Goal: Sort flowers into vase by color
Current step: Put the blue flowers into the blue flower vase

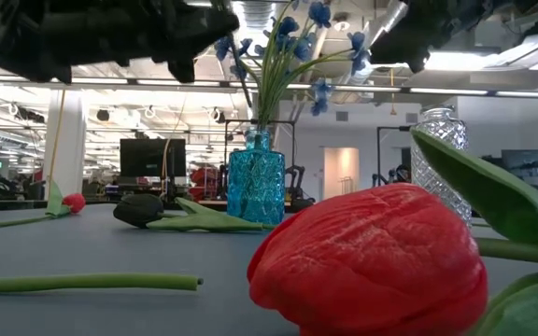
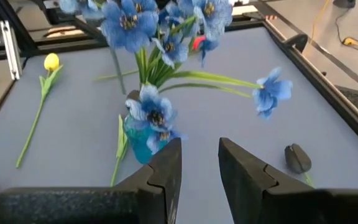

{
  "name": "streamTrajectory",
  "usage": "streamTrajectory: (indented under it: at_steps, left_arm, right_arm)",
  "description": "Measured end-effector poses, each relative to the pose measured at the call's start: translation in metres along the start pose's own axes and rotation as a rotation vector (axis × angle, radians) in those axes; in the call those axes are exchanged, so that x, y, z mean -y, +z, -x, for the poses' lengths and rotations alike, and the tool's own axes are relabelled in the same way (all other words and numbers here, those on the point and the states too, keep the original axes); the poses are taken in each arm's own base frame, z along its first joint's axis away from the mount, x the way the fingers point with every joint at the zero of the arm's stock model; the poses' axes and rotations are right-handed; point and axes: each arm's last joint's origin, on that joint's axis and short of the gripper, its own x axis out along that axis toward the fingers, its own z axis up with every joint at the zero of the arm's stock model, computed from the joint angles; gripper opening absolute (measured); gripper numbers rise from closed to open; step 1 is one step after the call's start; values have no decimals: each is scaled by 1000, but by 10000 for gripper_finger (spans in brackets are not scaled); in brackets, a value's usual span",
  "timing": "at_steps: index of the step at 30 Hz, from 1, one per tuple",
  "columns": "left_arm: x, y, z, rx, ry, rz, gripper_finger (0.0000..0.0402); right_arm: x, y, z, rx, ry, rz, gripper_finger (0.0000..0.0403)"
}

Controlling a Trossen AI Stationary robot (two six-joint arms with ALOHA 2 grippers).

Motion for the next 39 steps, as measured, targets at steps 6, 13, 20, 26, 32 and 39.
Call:
streamTrajectory:
  at_steps: [6,13,20,26,32,39]
  left_arm:
    - [-4,-16,-4,-25,54,25,0]
    - [-5,-27,-5,-62,61,60,0]
    - [-5,-35,-7,-102,62,57,0]
    - [-3,-40,-21,-222,62,41,13]
    - [-1,-41,-36,-347,64,19,31]
    - [0,-42,-39,-398,54,-34,69]
  right_arm:
    - [0,1,0,8,1,-7,132]
    - [0,1,0,9,1,-6,132]
    - [0,1,0,9,2,-6,132]
    - [0,1,0,8,3,-6,132]
    - [0,0,0,-4,5,82,132]
    - [0,-1,0,-16,5,83,132]
